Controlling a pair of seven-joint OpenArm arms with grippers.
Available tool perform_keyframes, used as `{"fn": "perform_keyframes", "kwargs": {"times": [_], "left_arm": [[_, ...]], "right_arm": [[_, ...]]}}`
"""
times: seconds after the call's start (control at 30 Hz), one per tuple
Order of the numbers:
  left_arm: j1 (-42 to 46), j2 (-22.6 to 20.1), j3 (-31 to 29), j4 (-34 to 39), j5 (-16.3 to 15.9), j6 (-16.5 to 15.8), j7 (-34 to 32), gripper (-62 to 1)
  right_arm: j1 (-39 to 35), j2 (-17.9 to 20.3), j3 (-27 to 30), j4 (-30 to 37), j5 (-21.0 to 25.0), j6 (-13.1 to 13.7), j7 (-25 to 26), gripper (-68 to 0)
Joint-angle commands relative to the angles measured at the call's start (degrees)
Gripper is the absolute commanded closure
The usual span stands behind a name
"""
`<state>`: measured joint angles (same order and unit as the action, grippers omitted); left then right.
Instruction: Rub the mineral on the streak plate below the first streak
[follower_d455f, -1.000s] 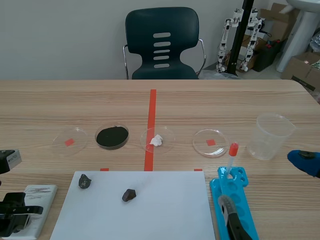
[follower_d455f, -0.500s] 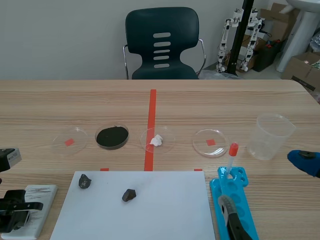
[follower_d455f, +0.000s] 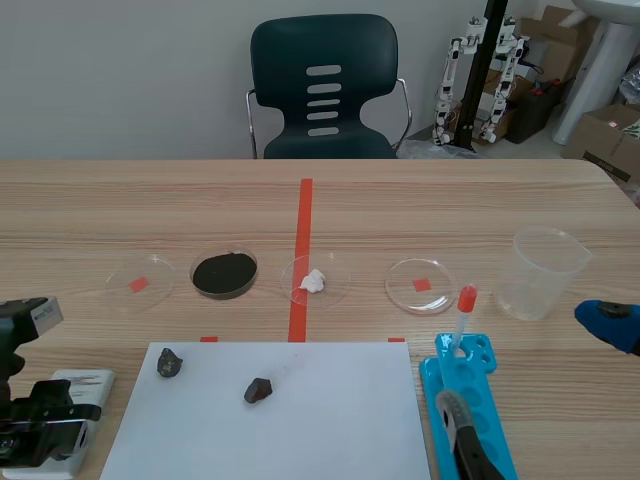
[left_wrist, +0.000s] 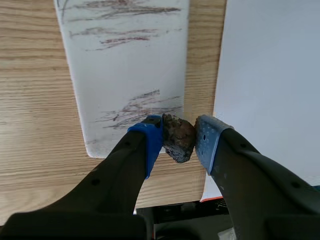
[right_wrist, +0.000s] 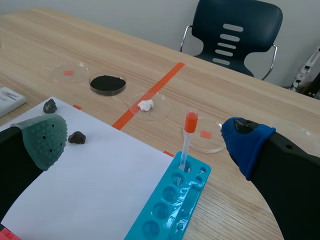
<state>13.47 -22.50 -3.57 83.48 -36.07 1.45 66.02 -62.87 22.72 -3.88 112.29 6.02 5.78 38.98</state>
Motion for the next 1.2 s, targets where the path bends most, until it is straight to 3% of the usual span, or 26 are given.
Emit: {"fn": "perform_keyframes", "kwargs": {"times": [0.0, 0.1, 0.23, 0.57, 0.73, 0.9, 1.03, 1.17], "left_arm": [[-0.2, -0.2, 0.2, 0.4, -2.0, -0.5, 0.0, -9.1], [-0.2, -0.2, 0.6, 0.4, -3.6, -1.2, -0.6, -9.1], [-0.2, -0.2, 0.7, 0.4, -0.9, -0.6, -0.6, -9.1], [0.0, -0.2, 0.7, 0.4, 17.6, 7.1, 1.4, -9.1], [0.0, -0.2, 0.7, 0.4, 21.0, 8.3, 1.4, -9.1], [0.0, -0.1, 0.7, 0.4, 19.3, 7.8, 1.4, -9.1], [0.0, -0.1, 1.7, 0.4, 11.8, 4.4, 0.0, -9.1], [0.0, -0.1, 3.3, 0.4, 7.2, 2.8, -2.3, -9.1]], "right_arm": [[0.0, 0.6, 0.0, 0.5, 0.6, 0.0, 1.0, -65.5], [0.0, 0.6, 0.0, 0.5, 0.6, 0.0, 1.0, -65.5], [0.0, 0.6, 0.0, 0.5, 0.6, 0.0, 1.0, -65.5], [0.0, 0.6, 0.0, 0.5, 0.6, 0.0, 1.0, -65.5], [0.0, 0.6, 0.0, 0.5, 0.6, 0.0, 1.0, -65.5], [0.0, 0.6, 0.0, 0.5, 0.6, 0.0, 1.0, -65.5], [0.0, 0.6, 0.0, 0.5, 0.6, 0.0, 1.0, -65.5], [0.0, 0.6, 0.0, 0.5, 0.6, 0.0, 1.0, -65.5]]}}
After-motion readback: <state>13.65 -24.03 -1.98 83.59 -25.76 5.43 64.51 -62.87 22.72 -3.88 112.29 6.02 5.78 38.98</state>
